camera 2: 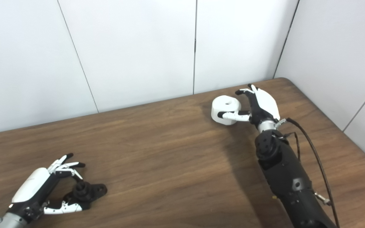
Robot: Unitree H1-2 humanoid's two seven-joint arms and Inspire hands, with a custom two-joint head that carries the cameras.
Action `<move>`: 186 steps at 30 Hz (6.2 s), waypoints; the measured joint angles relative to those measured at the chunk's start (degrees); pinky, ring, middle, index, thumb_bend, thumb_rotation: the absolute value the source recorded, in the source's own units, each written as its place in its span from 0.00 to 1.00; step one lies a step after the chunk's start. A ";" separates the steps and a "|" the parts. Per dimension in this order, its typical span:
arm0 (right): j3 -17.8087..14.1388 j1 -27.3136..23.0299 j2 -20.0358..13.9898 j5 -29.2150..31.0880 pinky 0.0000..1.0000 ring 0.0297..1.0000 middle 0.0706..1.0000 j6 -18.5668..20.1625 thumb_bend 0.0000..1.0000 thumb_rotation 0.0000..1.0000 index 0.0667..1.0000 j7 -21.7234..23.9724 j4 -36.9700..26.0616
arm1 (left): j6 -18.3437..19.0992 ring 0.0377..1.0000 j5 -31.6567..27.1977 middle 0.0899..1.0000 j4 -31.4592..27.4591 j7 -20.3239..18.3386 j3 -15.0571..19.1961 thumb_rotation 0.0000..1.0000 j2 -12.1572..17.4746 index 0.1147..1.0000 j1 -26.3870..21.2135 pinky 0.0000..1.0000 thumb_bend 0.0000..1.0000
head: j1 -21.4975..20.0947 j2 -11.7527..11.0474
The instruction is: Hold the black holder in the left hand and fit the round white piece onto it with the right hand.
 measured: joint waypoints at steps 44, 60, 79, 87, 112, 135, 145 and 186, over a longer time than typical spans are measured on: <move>3.41 -1.01 -1.25 -1.08 1.00 1.00 0.94 2.70 0.90 0.51 0.71 0.04 2.89 | 1.19 1.00 -0.53 0.82 -2.57 -2.79 1.27 0.04 0.07 0.42 1.18 1.00 0.52 | -0.18 0.26; 3.50 -1.45 -1.23 -1.02 1.00 0.99 0.82 -1.07 0.65 0.25 0.52 -5.51 6.47 | 1.04 1.00 -0.91 0.82 -2.91 -3.63 2.65 0.04 0.02 0.42 1.76 1.00 0.52 | -0.35 0.62; 3.62 -1.59 -1.23 -0.84 1.00 1.00 0.83 -2.22 0.69 0.28 0.51 -6.00 6.62 | 1.33 1.00 -0.90 0.81 -4.54 -4.40 3.52 0.04 0.04 0.42 2.57 1.00 0.52 | 0.09 0.70; 3.61 -1.18 -0.26 1.17 1.00 1.00 0.80 -3.73 0.52 0.16 0.45 -5.58 2.22 | 1.33 1.00 -0.81 0.82 -4.42 -4.40 3.58 0.04 0.02 0.42 2.47 1.00 0.52 | 0.88 0.70; 6.38 1.01 11.61 8.05 1.00 1.00 0.80 -4.26 0.52 0.15 0.45 3.42 -14.20 | -0.43 1.00 -0.25 0.84 -0.23 -2.93 2.82 0.04 -0.20 0.42 0.47 1.00 0.52 | 3.52 1.14; 13.91 4.39 24.29 13.68 1.00 1.00 0.81 -9.07 0.52 0.15 0.45 5.93 -16.91 | -1.42 1.00 2.10 0.85 3.25 2.03 0.45 0.05 -0.54 0.42 -0.87 1.00 0.52 | 14.85 2.46; 14.90 4.50 24.37 15.04 1.00 1.00 0.81 -9.01 0.52 0.15 0.45 9.94 -19.88 | -0.94 1.00 3.88 0.85 3.46 3.80 -1.49 0.05 -1.05 0.42 -1.75 1.00 0.52 | 22.67 3.78; 16.31 8.48 20.96 16.73 1.00 1.00 0.80 -7.72 0.52 0.14 0.45 16.20 -22.96 | 10.35 1.00 8.09 0.87 -5.88 0.17 -6.08 0.06 -4.80 0.42 -1.33 1.00 0.52 | 35.24 9.14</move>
